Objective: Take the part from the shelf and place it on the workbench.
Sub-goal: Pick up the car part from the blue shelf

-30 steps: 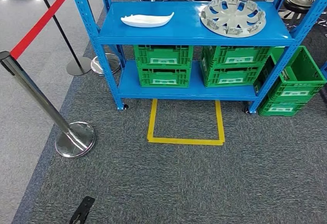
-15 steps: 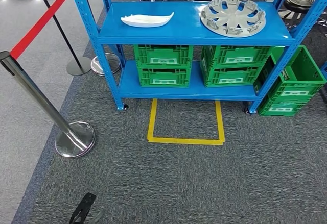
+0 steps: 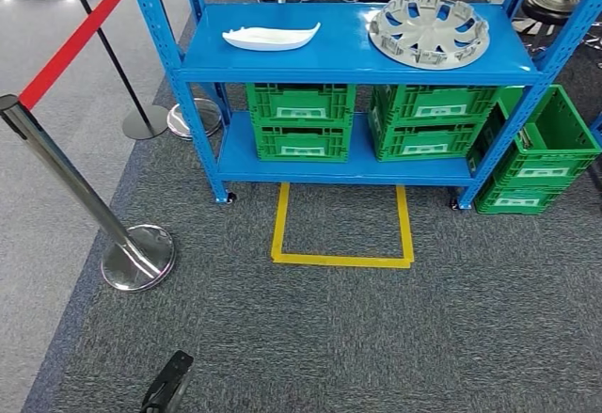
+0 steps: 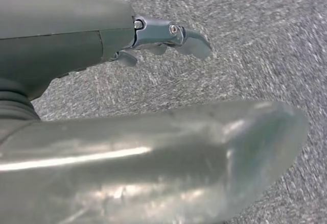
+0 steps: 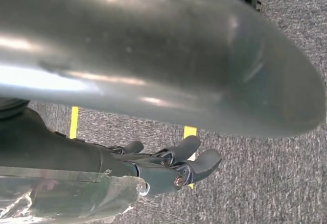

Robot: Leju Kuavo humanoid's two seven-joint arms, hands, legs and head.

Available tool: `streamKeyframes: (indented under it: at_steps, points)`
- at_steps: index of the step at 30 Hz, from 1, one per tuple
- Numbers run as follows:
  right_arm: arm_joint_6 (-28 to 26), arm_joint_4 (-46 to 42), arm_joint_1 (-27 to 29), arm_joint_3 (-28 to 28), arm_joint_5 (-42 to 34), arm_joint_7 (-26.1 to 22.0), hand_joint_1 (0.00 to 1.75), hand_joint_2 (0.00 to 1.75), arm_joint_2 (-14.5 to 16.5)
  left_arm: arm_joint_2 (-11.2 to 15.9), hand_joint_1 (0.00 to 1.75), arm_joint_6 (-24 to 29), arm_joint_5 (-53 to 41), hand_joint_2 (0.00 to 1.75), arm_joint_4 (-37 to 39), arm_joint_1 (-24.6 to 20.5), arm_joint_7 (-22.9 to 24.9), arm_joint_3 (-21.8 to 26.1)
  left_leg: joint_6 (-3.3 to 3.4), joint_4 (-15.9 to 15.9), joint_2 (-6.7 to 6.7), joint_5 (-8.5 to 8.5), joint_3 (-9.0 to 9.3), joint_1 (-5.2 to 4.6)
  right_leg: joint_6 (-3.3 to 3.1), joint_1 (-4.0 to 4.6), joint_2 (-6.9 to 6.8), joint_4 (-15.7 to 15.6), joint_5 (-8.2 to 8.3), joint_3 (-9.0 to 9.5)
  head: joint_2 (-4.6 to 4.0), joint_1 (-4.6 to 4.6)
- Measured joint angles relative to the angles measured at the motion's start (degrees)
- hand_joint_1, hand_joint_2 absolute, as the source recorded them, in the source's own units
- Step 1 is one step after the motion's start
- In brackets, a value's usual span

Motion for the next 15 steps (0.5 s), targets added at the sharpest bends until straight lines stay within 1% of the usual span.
streamKeyframes:
  at_steps: [9,15]
  points:
    - [-0.01,0.77,-0.95,-4.38,5.54,-0.94,0.0,0.0,0.77,-0.78,0.0,-0.53,-6.46,0.0,0.77,-1.01,-1.04,3.64,0.0,0.0,0.0,0.0,0.0,0.0,0.01,0.0,0.0,0.0,0.01,0.01,0.0,0.01]
    - [-0.04,1.07,-1.35,-5.42,6.34,-1.15,0.0,0.0,0.92,-0.87,0.0,-0.69,-7.21,0.0,1.03,-1.38,-0.84,4.4,0.07,0.17,0.0,-0.04,-0.03,-0.13,0.12,-0.11,0.01,-0.08,0.08,0.02,0.0,-0.01]
